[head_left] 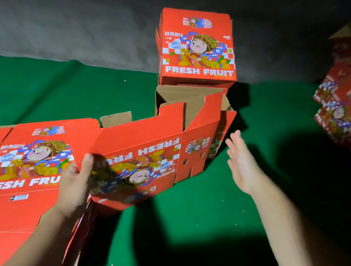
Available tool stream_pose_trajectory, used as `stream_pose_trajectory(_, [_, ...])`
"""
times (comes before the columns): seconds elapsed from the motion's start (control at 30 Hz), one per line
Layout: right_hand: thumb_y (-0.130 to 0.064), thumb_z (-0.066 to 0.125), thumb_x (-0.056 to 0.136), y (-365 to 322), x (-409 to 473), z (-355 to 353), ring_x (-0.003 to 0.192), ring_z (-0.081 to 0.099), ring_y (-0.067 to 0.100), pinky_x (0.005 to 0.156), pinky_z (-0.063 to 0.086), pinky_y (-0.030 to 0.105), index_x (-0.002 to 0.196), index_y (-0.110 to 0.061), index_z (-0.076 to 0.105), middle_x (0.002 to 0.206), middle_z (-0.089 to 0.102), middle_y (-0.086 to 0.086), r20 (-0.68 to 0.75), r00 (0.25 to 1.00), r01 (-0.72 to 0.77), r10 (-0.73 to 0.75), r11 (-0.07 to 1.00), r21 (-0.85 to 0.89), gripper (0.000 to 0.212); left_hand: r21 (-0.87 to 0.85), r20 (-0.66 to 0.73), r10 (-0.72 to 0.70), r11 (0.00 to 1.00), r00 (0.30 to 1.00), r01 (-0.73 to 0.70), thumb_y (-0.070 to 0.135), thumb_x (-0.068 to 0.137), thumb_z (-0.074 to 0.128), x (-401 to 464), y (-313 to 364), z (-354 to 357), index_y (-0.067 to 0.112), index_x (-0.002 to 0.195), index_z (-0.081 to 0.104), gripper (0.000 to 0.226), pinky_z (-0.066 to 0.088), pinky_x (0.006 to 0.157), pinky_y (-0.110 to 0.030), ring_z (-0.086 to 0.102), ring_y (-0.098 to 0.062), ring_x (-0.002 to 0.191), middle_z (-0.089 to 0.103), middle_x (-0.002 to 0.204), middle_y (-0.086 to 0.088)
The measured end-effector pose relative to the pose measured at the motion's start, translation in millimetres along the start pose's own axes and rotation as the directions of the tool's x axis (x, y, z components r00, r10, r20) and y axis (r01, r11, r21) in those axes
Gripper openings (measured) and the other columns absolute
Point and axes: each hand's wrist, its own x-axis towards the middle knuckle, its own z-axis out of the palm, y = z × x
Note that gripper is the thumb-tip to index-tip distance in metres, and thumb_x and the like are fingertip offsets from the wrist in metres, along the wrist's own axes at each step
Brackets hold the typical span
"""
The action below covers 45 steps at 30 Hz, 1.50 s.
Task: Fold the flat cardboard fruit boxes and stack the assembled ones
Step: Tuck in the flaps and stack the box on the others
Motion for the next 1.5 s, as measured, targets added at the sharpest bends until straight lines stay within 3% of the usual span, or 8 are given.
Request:
stream_pose_trajectory(0.4, [-0.068, 0.03, 0.102, 1.1, 27.9, 3.2, 0.155, 0.021, 0.019, 0.118, 0.022, 0.039, 0.16, -0.036, 0.027, 0.169, 0.023, 0.002, -0.303, 0.949, 0.044, -0.09, 0.987, -0.155, 0.066, -0.017, -0.042, -0.028, 0.999, 0.999, 0.027, 0.081, 0.081, 0.061, 8.1, 10.2, -0.1, 0.016, 0.083, 0.067, 0.066, 0.059, 0.058, -0.027, 0.066, -0.021, 0.063, 0.066, 0.077, -0.012])
stream_pose_trajectory(0.57, [-0.075, 0.018, 0.1, 1.0, 21.5, 8.1, 0.083, 0.072, -0.006, 0.063, 0.052, 0.019, 0.119, -0.039, 0.066, 0.097, 0.077, -0.021, -0.07, 0.997, -0.023, 0.03, 0.995, 0.099, 0.062, -0.023, 0.011, -0.146, 0.989, 0.989, 0.146, 0.086, 0.076, 0.062, 16.0, 12.2, -1.5, 0.028, 0.084, 0.068, 0.059, 0.058, 0.063, -0.037, 0.067, -0.023, 0.062, 0.067, 0.072, -0.004])
stream_pose_trajectory(0.73, [-0.069, 0.024, 0.102, 11.3, 21.6, 9.4, 0.098, 0.074, 0.006, 0.092, 0.052, 0.03, 0.131, -0.025, 0.068, 0.115, 0.077, -0.004, 0.023, 0.998, 0.047, -0.055, 0.962, 0.269, 0.069, -0.143, 0.191, -0.116, 0.979, 0.975, 0.145, 0.077, 0.084, 0.063, 11.0, 9.3, 7.1, 0.027, 0.146, 0.054, 0.08, 0.059, 0.09, -0.033, 0.069, -0.022, 0.116, 0.069, 0.13, -0.005])
stream_pose_trajectory(0.83, [-0.058, 0.037, 0.099, 2.8, 11.0, 39.6, 0.064, 0.072, 0.01, 0.064, 0.059, 0.023, 0.081, -0.02, 0.08, 0.075, 0.076, -0.002, 0.171, 0.983, -0.03, -0.066, 0.862, 0.506, 0.061, -0.019, 0.37, 0.029, 1.0, 0.929, -0.024, 0.066, 0.09, 0.066, -7.5, 14.7, 41.0, 0.041, 0.162, 0.017, 0.09, 0.033, 0.118, -0.052, 0.042, -0.024, 0.148, 0.04, 0.162, -0.004])
stream_pose_trajectory(1.07, [-0.081, 0.038, 0.082, 9.8, -5.7, 48.2, 0.089, 0.054, 0.002, 0.078, 0.036, 0.025, 0.101, -0.016, 0.048, 0.115, 0.048, 0.007, -0.612, 0.758, 0.231, -0.225, 0.97, -0.07, 0.069, 0.413, 0.192, 0.214, 0.868, 0.958, -0.276, 0.067, 0.084, 0.066, -20.4, 34.2, 31.9, 0.047, 0.141, 0.031, 0.07, 0.009, 0.124, -0.019, 0.003, -0.014, 0.157, 0.015, 0.164, -0.013])
stream_pose_trajectory(1.17, [-0.079, 0.05, 0.079, 11.9, -17.8, 37.3, 0.087, 0.069, 0.004, 0.075, 0.051, 0.023, 0.096, -0.021, 0.062, 0.106, 0.072, 0.002, -0.38, 0.895, 0.261, -0.232, 0.965, 0.025, 0.062, 0.47, 0.177, 0.187, 0.847, 0.966, -0.25, 0.041, 0.094, 0.07, -37.5, 27.7, 36.2, 0.014, 0.122, 0.043, 0.047, 0.012, 0.121, -0.014, 0.001, -0.02, 0.156, 0.02, 0.156, -0.026])
stream_pose_trajectory(1.33, [-0.029, 0.083, 0.084, 7.8, -38.2, 7.5, 0.148, 0.03, -0.005, 0.113, 0.028, 0.016, 0.081, -0.022, 0.073, 0.156, 0.044, -0.004, 0.155, 0.904, 0.427, -0.398, 0.849, -0.313, 0.012, 0.428, 0.302, 0.217, 0.839, 0.928, -0.336, 0.031, 0.083, 0.063, -44.5, 51.5, 35.1, 0.043, 0.094, 0.056, 0.017, 0.018, 0.127, -0.042, 0.007, -0.011, 0.158, 0.02, 0.163, -0.004])
stream_pose_trajectory(1.5, [0.0, 0.073, 0.09, -5.5, -44.9, -7.7, 0.156, 0.012, 0.004, 0.124, 0.022, 0.033, 0.132, -0.039, 0.064, 0.171, 0.008, -0.007, 0.354, 0.856, 0.514, -0.377, 0.699, -0.497, 0.058, 0.566, 0.463, -0.06, 0.788, 0.884, -0.243, 0.025, 0.084, 0.064, -29.2, 92.0, 29.8, 0.073, 0.092, 0.06, 0.049, 0.028, 0.118, -0.024, 0.034, -0.005, 0.146, 0.047, 0.155, 0.007])
